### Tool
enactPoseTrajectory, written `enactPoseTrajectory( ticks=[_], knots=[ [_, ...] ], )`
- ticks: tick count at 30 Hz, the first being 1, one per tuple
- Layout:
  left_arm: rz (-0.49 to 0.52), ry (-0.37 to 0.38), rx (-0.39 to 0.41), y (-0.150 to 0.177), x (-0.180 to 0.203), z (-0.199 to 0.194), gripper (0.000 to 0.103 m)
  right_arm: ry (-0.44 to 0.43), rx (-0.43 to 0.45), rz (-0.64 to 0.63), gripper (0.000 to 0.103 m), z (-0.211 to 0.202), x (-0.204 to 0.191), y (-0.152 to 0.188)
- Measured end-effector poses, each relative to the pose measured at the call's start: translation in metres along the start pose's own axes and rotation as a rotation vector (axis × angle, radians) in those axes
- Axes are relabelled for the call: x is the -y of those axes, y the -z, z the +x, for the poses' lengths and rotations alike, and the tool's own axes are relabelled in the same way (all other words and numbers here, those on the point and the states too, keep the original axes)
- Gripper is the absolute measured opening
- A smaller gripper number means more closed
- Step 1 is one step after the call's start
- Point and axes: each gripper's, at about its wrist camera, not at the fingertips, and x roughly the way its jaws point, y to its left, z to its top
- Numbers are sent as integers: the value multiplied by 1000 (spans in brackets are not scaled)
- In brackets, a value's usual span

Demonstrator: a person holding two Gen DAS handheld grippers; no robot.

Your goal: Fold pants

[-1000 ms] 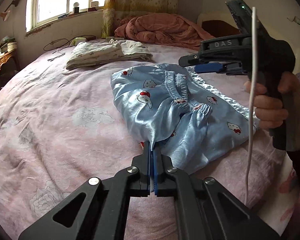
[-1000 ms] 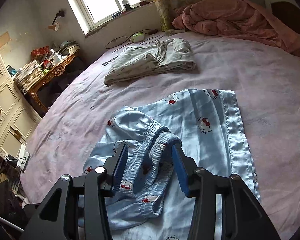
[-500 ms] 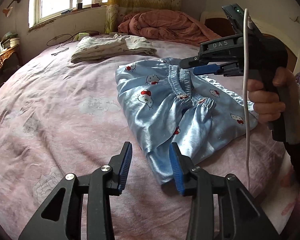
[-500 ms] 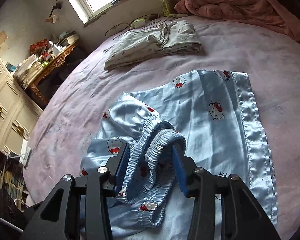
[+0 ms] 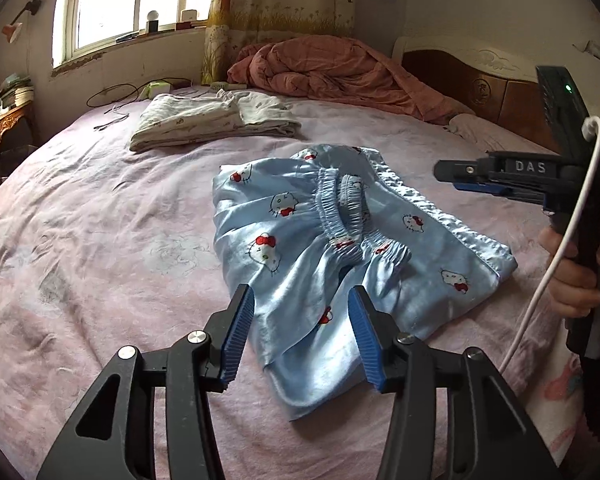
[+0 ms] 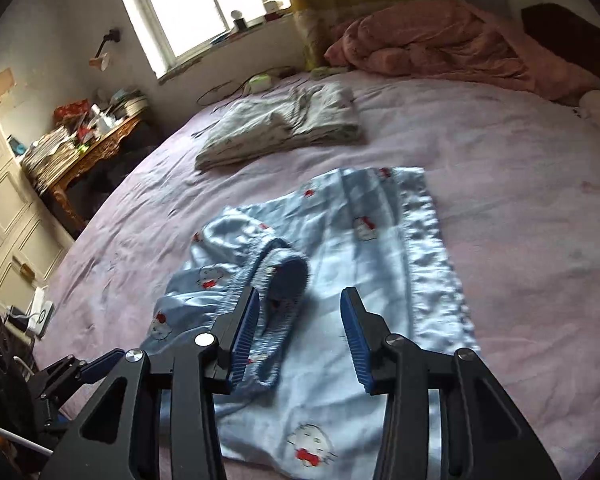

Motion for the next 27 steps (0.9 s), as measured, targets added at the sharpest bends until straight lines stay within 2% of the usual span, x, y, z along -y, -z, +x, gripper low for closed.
enactPoseTrajectory(
  ticks=[3, 5, 7, 9, 11, 12, 14, 15, 19, 22, 24, 26, 27],
  knots=[
    [6, 12, 13, -1, 12, 3, 52, 12, 37, 143, 66, -26, 39, 17],
    [14, 20, 10, -1, 21, 8, 55, 21, 50, 242, 67, -39, 62, 34],
    [25, 18, -2, -3, 28, 15, 55, 17, 25, 302, 67, -42, 78, 49],
    [13, -25, -2, -8, 30, 22, 55, 23, -19, 374, 67, -41, 91, 65],
    [-37, -81, -15, -13, 25, 32, 51, 27, -57, 438, 67, -39, 101, 77],
    [-68, -53, -25, -15, 22, 33, 47, 12, -43, 454, 67, -41, 103, 83],
    [-124, 61, -25, -17, 17, 30, 47, 3, -21, 454, 67, -46, 102, 88],
    [-131, 79, -18, -18, 18, 28, 49, -10, -17, 453, 67, -47, 101, 88],
    [-111, 43, -13, -21, 26, 32, 49, -5, -41, 438, 71, -31, 97, 81],
    [-131, 58, -22, -20, 24, 34, 49, 60, -62, 313, 75, -14, 85, 72],
    [-126, 31, -13, -19, 24, 34, 50, 83, -49, 267, 75, -10, 77, 71],
    [-117, -6, -2, -19, 23, 34, 50, 91, -50, 233, 63, -5, 74, 70],
    [-116, -12, 2, -19, 22, 34, 50, 112, -43, 238, 48, -4, 75, 69]
  ],
)
